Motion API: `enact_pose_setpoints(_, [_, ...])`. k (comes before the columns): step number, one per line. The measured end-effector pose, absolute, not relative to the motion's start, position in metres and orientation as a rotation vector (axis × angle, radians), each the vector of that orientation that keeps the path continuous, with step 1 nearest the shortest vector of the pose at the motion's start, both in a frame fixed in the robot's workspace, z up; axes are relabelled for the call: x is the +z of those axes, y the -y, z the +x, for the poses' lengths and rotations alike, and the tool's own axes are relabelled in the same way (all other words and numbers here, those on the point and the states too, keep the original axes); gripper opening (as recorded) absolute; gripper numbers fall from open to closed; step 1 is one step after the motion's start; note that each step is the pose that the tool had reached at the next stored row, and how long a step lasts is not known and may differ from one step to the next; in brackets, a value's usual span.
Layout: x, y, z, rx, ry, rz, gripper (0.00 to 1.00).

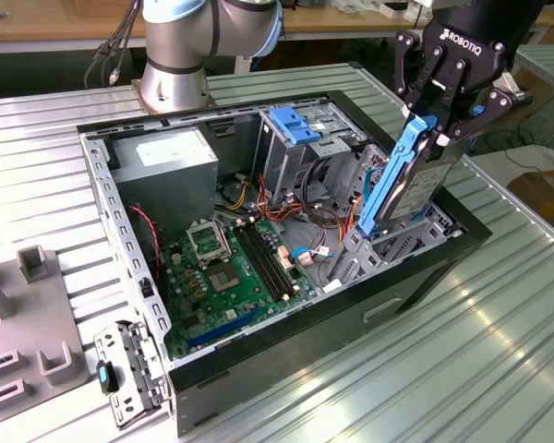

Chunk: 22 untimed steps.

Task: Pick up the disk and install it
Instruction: 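Insert the disk into the insertion slot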

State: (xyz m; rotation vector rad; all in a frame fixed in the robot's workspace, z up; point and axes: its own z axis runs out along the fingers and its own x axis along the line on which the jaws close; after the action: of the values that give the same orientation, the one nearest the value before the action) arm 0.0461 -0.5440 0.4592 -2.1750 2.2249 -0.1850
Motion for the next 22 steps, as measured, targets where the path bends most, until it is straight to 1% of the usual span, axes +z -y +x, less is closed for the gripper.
enact_pose_setpoints(6, [0.457,0.544,0.042,-0.202,-2.19,-2.19,0.37])
enact_pose_setpoints(16, [0.452,0.544,0.04,-0.205,-2.206,-2.173,0.37])
enact_pose_setpoints(22, [0.439,0.544,0.04,-0.206,-2.209,-2.169,0.37])
